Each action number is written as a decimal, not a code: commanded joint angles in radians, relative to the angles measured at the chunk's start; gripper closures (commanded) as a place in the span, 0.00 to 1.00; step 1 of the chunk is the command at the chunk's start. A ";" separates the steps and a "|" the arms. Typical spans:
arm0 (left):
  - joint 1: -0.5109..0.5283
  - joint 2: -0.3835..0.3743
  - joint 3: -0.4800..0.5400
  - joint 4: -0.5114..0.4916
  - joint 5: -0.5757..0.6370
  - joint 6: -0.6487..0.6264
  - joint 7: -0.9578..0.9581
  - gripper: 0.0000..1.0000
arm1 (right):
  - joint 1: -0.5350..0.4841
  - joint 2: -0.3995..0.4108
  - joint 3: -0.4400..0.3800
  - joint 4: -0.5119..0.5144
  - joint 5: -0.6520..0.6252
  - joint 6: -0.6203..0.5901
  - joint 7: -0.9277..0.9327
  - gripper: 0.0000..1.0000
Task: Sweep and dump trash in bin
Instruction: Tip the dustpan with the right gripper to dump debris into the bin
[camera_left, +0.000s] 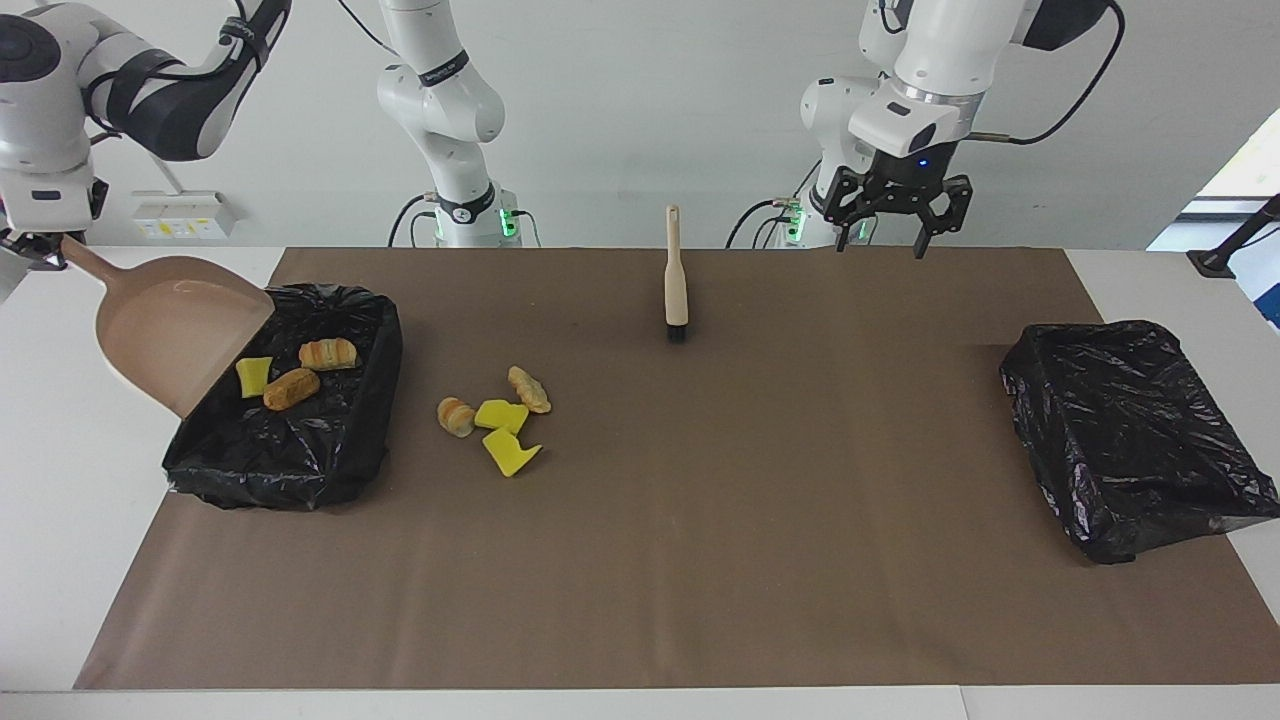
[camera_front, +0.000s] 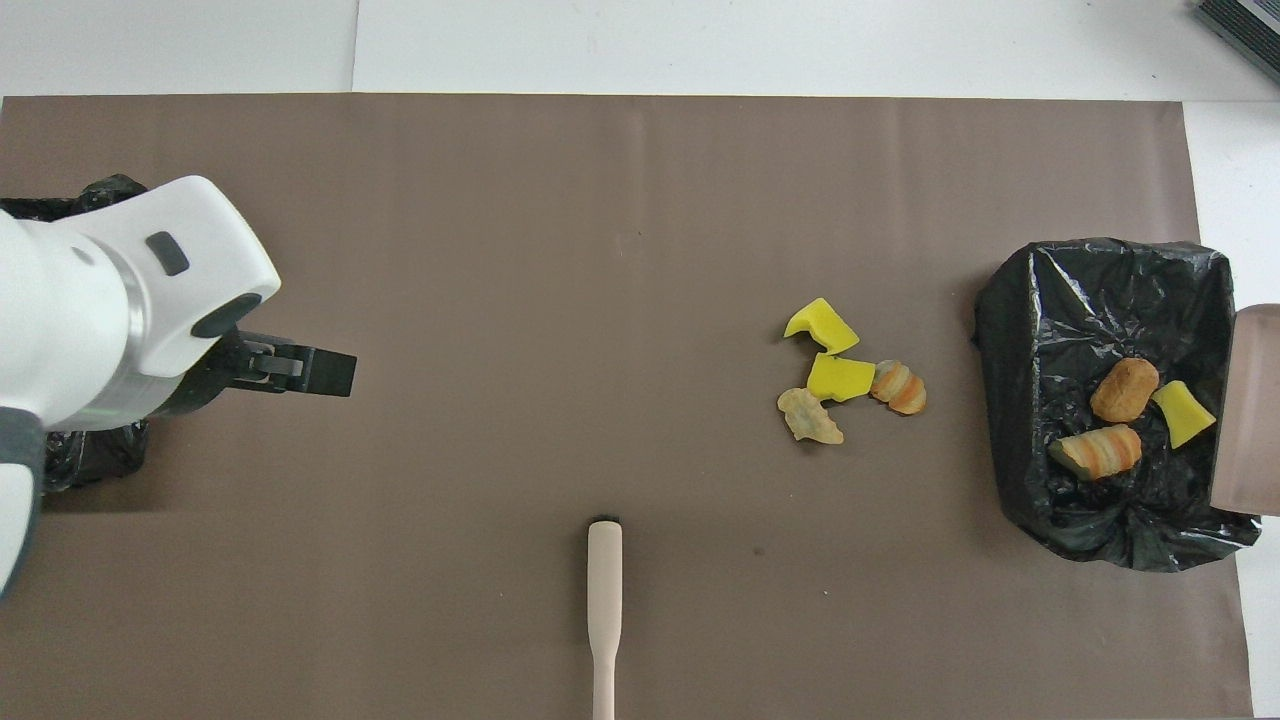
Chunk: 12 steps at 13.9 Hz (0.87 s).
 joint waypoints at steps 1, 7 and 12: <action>0.018 0.063 -0.012 0.099 -0.015 -0.102 0.037 0.00 | 0.006 -0.028 0.006 0.029 -0.023 -0.017 -0.028 1.00; 0.061 0.052 -0.004 0.089 -0.040 -0.099 0.152 0.00 | 0.012 -0.034 0.119 0.131 0.171 -0.190 0.156 1.00; 0.078 0.080 -0.004 0.100 -0.035 -0.107 0.146 0.00 | 0.015 -0.042 0.352 0.123 0.254 -0.285 0.629 1.00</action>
